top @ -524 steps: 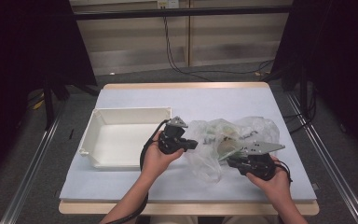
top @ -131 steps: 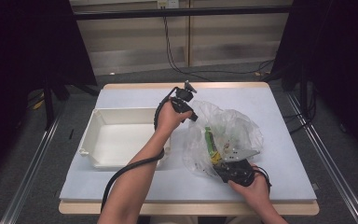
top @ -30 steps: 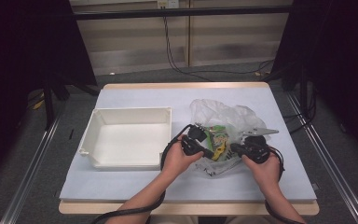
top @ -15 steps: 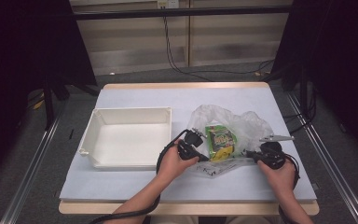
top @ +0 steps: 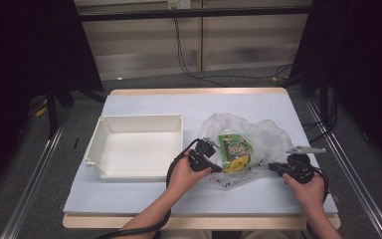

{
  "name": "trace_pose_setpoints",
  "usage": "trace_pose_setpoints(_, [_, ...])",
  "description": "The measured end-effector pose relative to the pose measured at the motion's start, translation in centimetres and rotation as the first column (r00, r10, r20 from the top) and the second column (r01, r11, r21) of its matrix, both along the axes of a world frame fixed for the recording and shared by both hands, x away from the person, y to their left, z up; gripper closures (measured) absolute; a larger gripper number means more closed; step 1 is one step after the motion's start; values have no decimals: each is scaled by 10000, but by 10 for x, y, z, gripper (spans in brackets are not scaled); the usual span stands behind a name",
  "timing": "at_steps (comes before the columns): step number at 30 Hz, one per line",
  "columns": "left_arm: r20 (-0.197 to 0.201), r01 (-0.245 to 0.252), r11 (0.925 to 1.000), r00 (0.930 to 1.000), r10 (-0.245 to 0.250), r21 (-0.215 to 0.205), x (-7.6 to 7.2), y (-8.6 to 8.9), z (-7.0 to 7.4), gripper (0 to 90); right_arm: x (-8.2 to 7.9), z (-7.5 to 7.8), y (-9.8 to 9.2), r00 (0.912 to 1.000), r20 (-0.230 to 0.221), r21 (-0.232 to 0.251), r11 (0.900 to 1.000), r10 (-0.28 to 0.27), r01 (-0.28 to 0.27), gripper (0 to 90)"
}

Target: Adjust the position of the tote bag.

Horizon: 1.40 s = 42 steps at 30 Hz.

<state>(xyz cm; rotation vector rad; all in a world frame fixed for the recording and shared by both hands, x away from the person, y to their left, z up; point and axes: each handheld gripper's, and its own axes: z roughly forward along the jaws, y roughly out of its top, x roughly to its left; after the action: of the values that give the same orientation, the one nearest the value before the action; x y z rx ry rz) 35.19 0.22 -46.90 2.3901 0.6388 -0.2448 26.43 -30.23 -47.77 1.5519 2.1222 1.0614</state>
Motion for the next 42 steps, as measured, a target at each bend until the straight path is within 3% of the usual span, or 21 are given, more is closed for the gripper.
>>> trace_pose_setpoints(12, [99,17,9998,10000,-15,-208,0,0,3,900,-8,19,16,9962,180,171,9962,849,-852,673])
trace_pose_setpoints(15, [140,21,9999,9999,-18,-160,0,0,4,900,-11,23,18,9942,226,167,9942,1055,-1059,672])
trace_pose_setpoints(17, [163,-6,9999,9999,8,-150,0,0,4,900,-12,26,20,9930,293,205,9932,1143,-1149,690])
trace_pose_setpoints(21, [211,-98,9995,9997,105,-300,1,1,5,900,-15,29,27,9858,596,118,9873,1572,-1582,858])
trace_pose_setpoints(24, [214,-138,9993,9997,145,-352,1,1,5,900,-15,33,34,9821,774,247,9844,1719,-1742,900])
trace_pose_setpoints(28, [148,-88,9998,9998,91,-176,0,-1,4,900,-11,36,44,9803,912,229,9838,1752,-1779,900])
trace_pose_setpoints(29, [117,-87,9995,9999,91,-310,0,-2,3,900,-9,36,47,9801,923,214,9837,1760,-1786,900])
trace_pose_setpoints(39, [200,30,9999,9998,-27,-157,1,-3,3,900,8,37,72,9796,945,276,9832,1773,-1806,900])
trace_pose_setpoints(42, [161,-74,9996,9998,78,-288,0,-5,2,900,13,39,77,9798,1082,206,9850,1682,-1714,900])
